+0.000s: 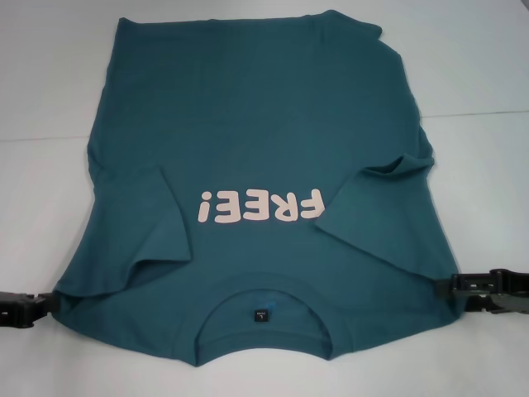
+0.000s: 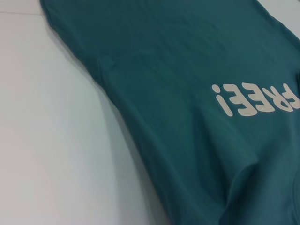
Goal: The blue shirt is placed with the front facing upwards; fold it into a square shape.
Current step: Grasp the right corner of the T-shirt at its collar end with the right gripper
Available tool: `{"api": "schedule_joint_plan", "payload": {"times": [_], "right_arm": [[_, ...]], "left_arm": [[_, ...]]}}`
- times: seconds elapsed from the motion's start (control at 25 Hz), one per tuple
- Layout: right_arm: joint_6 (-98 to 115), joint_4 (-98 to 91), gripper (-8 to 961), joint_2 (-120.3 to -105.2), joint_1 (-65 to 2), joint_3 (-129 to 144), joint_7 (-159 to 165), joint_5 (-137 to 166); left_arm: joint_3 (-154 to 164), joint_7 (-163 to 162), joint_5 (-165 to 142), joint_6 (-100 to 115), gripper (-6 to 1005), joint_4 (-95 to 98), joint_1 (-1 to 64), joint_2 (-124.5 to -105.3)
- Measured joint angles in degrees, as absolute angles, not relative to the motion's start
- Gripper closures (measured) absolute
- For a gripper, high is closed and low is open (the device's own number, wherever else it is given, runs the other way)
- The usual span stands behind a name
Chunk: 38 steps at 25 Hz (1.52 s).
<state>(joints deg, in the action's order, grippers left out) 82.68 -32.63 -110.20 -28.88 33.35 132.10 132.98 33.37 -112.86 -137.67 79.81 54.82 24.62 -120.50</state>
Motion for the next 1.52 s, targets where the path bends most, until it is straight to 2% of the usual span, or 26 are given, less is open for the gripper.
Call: {"api": "schedule_joint_plan", "payload": {"times": [0.56, 0.72, 1.0, 1.52], "right_arm": [[83.5, -32.57, 11, -110.74, -30.0, 33.5, 131.93, 133.05], [86.0, -32.52, 11, -111.45, -31.18, 33.16, 131.01, 132.57], [87.29, -32.8, 12, -111.78, -31.72, 33.23, 130.49, 131.36], [84.94, -32.62, 12, -110.1, -28.01, 32.72, 130.87, 133.05]], "left_arm": [[33.3, -112.68, -137.63, 79.56, 992, 54.76, 24.67, -120.41], [33.31, -112.67, -137.63, 79.48, 992, 54.75, 24.81, -120.4], [33.31, -112.51, -137.63, 79.02, 992, 54.21, 24.98, -120.41], [33.31, -112.23, -137.64, 78.81, 991, 53.28, 25.31, -120.34]]}}
